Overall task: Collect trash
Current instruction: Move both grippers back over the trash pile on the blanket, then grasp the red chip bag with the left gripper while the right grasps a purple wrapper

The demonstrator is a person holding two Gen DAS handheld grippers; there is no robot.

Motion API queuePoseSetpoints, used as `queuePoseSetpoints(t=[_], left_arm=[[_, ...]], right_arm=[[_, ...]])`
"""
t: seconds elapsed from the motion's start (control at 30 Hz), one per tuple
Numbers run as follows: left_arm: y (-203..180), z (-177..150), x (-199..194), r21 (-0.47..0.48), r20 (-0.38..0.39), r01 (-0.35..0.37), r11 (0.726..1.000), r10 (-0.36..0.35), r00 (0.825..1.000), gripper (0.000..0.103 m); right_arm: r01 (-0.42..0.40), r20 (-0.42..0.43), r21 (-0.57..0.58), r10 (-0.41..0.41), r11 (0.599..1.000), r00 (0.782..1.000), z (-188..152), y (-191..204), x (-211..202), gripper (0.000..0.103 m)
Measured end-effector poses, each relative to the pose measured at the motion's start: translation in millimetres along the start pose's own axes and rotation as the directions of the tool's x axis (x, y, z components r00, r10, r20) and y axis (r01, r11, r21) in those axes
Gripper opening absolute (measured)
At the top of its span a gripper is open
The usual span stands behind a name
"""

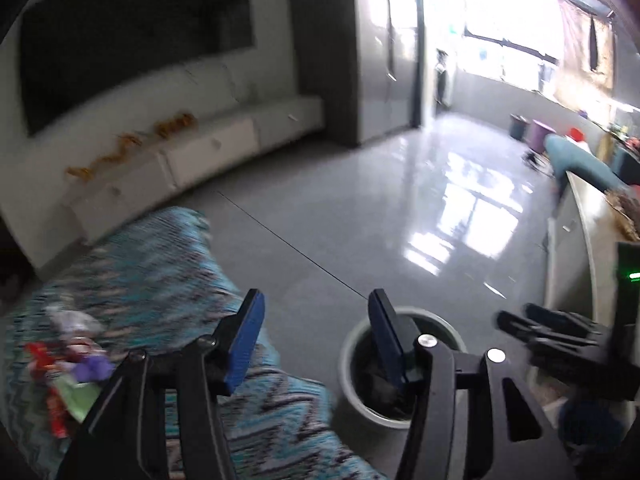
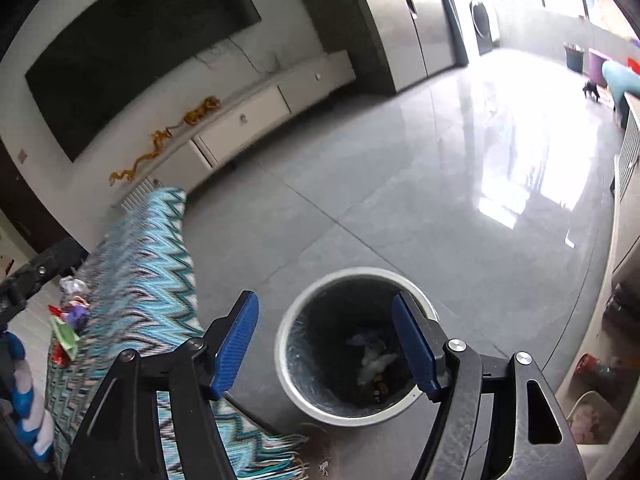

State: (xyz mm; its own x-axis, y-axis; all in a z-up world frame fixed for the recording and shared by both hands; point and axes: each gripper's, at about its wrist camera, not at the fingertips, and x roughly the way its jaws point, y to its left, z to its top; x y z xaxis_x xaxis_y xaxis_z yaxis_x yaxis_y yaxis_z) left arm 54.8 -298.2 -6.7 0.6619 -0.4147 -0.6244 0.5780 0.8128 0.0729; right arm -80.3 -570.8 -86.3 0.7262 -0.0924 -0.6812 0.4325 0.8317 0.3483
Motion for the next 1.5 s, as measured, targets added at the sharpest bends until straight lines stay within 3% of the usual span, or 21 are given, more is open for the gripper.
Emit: queuePoseSetpoints(t=[0.2, 0.4, 0.77, 0.97, 1.3, 1.5], left_arm=[[31, -6, -64, -0.071, 0.161, -0.12, 0.99, 0.13, 0.978, 0.052], [61, -15, -112, -0.114, 0.203, -0.169, 0.979, 0.19, 0.961, 0.052], [130, -48, -165, -0.181, 0.217, -0.237, 0.955, 0.274, 0.937, 0.052], [175, -69, -195, -0.228, 0.244, -0.284, 0.932, 0.337, 0.91, 0.052], [236, -102, -214, -0.325, 0.221, -0.326, 0.888, 0.406, 0.887, 0.052], [293, -102, -225, -0.342, 0.187, -0.38, 0.86, 0.458, 0.869, 0.052]], right_arm=[[-0.035, 0.094, -0.091, 0.044, 0.995, 0.995, 7, 43, -50, 0.071], [-0.087, 0.142, -0.177, 0.113, 0.98, 0.983, 10, 87, -85, 0.071], [-0.129, 0.162, -0.307, 0.185, 0.943, 0.969, 3, 162, -123, 0.071], [-0.165, 0.161, -0.377, 0.24, 0.911, 0.957, 0, 204, -141, 0.071], [-0.225, 0.108, -0.465, 0.307, 0.856, 0.946, -9, 272, -146, 0.071], [-0.289, 0.061, -0.494, 0.364, 0.82, 0.929, -7, 311, -139, 0.071]])
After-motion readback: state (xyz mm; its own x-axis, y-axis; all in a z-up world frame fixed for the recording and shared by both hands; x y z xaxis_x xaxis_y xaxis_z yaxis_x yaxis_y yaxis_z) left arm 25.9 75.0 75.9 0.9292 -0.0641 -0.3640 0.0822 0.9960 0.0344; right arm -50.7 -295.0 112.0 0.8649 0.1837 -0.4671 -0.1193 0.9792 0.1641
